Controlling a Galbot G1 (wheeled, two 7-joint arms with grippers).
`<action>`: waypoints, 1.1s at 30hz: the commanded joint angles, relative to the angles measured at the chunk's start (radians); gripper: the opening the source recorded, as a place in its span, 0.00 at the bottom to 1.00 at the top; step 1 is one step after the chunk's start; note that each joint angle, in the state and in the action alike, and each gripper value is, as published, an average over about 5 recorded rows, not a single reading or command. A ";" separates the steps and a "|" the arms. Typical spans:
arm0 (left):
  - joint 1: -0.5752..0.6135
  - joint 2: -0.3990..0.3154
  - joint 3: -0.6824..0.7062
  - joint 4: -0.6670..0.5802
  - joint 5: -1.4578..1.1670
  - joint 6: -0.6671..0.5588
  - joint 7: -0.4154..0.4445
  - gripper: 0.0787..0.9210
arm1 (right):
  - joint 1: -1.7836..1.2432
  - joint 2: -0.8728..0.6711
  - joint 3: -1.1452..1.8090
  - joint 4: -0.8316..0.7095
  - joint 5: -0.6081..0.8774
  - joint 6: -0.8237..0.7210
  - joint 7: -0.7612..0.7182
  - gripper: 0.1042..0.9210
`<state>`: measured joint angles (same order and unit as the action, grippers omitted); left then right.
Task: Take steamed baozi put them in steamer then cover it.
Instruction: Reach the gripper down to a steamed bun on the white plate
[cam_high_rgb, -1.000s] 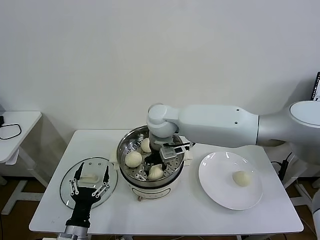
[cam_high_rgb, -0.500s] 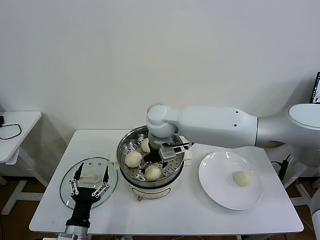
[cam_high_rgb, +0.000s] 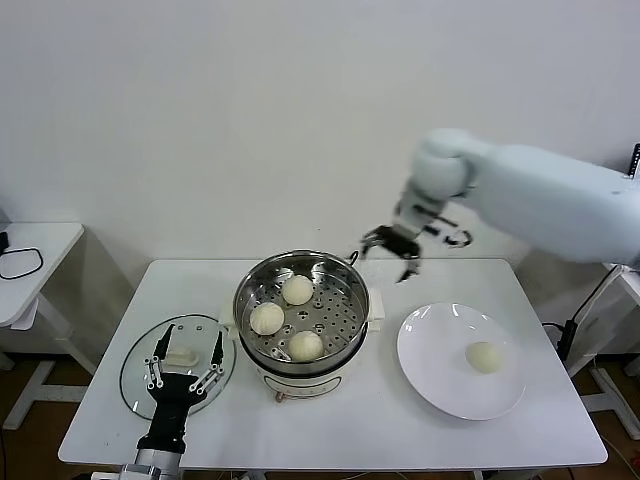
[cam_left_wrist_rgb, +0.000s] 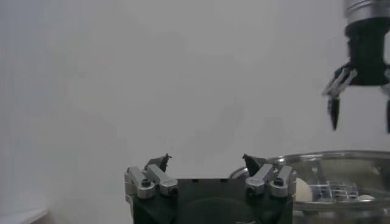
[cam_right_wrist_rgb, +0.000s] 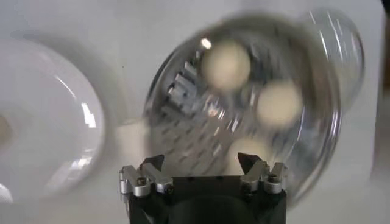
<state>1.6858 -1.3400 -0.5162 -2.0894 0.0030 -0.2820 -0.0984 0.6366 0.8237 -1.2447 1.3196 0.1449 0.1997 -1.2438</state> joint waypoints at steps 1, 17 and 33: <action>-0.002 0.000 0.004 -0.005 0.001 0.006 0.000 0.88 | -0.104 -0.270 -0.065 -0.135 0.164 -0.274 -0.058 0.88; -0.001 -0.004 -0.019 0.000 0.001 0.005 0.000 0.88 | -0.359 -0.266 -0.023 -0.175 0.061 -0.261 0.087 0.88; 0.002 -0.002 -0.043 0.008 -0.003 -0.004 0.001 0.88 | -0.422 -0.172 -0.002 -0.243 0.058 -0.242 0.199 0.88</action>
<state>1.6877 -1.3428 -0.5551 -2.0803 0.0010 -0.2843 -0.0981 0.2640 0.6255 -1.2550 1.1095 0.2085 -0.0336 -1.1058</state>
